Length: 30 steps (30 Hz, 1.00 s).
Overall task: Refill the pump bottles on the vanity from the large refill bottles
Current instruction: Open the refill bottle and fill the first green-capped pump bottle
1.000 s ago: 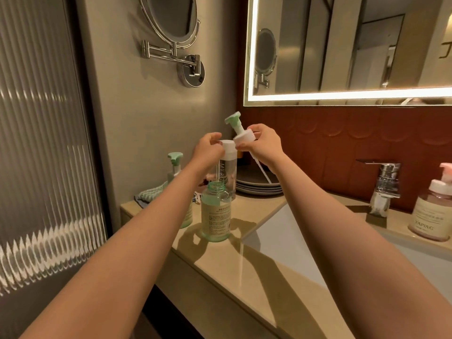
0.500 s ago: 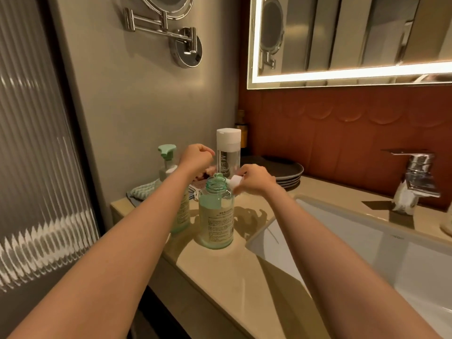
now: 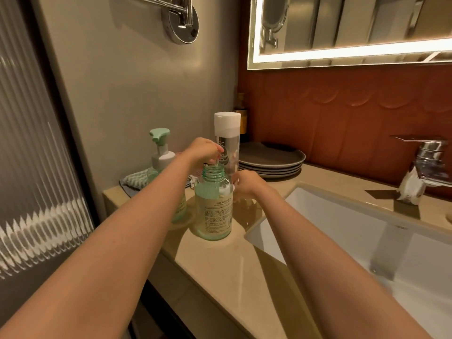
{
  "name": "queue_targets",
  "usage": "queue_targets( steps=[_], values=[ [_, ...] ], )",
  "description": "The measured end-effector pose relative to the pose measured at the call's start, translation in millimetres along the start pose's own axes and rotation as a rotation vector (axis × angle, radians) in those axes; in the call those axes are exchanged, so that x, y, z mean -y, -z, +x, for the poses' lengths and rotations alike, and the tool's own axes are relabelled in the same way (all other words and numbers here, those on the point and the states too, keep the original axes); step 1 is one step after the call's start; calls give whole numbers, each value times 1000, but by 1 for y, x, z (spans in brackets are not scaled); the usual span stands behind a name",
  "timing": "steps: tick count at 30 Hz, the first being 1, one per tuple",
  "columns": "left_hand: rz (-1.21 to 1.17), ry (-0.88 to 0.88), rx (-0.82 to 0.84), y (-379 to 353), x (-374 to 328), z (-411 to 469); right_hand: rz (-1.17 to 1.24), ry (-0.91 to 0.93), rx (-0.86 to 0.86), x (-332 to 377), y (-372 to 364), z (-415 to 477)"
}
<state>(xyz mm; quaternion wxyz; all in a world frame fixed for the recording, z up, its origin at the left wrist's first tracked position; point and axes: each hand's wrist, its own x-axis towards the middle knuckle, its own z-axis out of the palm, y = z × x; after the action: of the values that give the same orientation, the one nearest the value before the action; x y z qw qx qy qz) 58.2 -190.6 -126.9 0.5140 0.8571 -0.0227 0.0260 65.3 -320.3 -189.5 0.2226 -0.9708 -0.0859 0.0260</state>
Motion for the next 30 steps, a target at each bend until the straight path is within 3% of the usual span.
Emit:
queue_targets(
  steps=[6,13,18,25,30],
  values=[
    [23,-4,-2,10,-10,6,120,61,-2,0,20,2],
    [-46,-4,-98,16,-24,34,413,4,-320,8,63,35],
    [-73,99,-134,5,-24,57,523,-9,-404,21,64,66],
    [-104,131,-102,-6,-16,73,588,-59,-410,20,33,89],
    [-73,116,-56,2,-19,65,587,-84,-515,20,36,84]
  ],
)
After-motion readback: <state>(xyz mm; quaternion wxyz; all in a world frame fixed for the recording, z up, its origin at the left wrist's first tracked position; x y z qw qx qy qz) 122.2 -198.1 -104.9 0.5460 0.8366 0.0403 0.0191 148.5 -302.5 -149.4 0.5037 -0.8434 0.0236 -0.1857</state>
